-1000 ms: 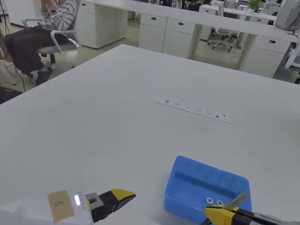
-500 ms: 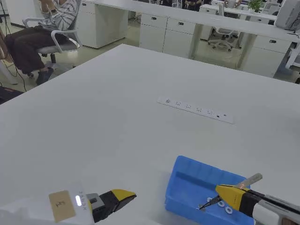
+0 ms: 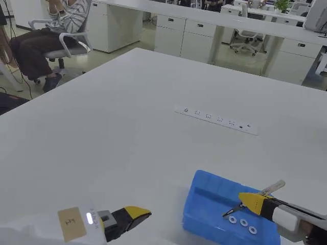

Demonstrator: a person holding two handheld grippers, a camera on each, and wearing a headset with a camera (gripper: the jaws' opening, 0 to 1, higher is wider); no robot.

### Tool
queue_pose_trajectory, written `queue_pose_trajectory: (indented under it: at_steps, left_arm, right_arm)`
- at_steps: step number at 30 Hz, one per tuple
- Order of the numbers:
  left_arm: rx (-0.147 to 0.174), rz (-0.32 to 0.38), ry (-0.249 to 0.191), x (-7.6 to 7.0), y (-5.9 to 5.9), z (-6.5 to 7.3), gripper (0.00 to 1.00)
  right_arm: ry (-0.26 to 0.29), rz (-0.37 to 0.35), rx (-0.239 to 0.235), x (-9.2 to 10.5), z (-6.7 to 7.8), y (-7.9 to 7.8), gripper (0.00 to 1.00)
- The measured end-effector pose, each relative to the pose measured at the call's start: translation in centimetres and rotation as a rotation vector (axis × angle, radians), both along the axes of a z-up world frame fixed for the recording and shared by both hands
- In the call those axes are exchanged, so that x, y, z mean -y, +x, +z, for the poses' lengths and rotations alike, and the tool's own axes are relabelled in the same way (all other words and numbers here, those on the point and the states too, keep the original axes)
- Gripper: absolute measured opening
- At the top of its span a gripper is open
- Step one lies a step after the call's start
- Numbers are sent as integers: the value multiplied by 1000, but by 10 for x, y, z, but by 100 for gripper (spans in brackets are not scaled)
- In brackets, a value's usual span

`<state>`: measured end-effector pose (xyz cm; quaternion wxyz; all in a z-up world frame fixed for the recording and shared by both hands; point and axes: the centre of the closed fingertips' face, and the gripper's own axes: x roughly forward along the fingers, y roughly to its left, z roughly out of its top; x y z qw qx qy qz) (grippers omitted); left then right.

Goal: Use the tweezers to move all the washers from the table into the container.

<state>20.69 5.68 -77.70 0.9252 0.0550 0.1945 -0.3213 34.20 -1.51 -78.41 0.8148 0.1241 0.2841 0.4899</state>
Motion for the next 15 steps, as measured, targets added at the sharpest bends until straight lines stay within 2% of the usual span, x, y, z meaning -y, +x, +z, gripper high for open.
queue_pose_trajectory:
  at_steps: [15]
  left_arm:
    - [-5,-7,2,1,0,0,59]
  right_arm:
    - [-75,1,5,-5,-21,18,3]
